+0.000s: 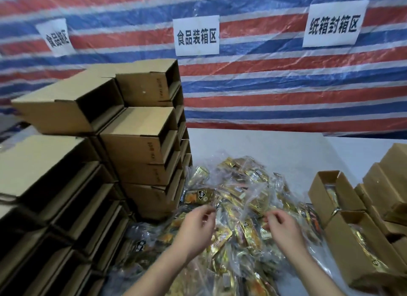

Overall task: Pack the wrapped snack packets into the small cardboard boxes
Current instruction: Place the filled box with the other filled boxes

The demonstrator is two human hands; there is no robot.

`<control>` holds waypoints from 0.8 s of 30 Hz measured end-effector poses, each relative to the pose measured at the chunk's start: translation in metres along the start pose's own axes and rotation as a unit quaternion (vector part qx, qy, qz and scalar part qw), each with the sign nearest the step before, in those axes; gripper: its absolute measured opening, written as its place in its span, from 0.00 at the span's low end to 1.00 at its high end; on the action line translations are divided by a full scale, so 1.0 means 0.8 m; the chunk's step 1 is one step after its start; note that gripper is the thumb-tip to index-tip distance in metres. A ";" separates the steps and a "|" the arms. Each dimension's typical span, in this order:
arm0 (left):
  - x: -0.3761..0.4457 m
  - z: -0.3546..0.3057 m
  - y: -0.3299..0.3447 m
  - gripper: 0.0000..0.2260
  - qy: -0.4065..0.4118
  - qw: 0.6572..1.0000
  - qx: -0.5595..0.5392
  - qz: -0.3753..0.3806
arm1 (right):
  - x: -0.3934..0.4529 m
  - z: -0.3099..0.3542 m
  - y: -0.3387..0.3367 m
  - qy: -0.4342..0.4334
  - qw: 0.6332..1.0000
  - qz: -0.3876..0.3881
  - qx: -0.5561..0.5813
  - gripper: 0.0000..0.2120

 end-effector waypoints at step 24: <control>0.142 -0.061 -0.458 0.19 -0.160 0.804 0.431 -0.377 | 0.087 0.452 0.142 -0.279 0.948 0.143 0.055 0.21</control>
Point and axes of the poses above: each hand's wrist, its own x-axis towards the middle knuckle, its own y-axis out of the palm, z = x × y, the point moved 7 cm from there along x, towards the middle knuckle, and after that the axes turned 11 degrees about -y, right-handed, at the moved point
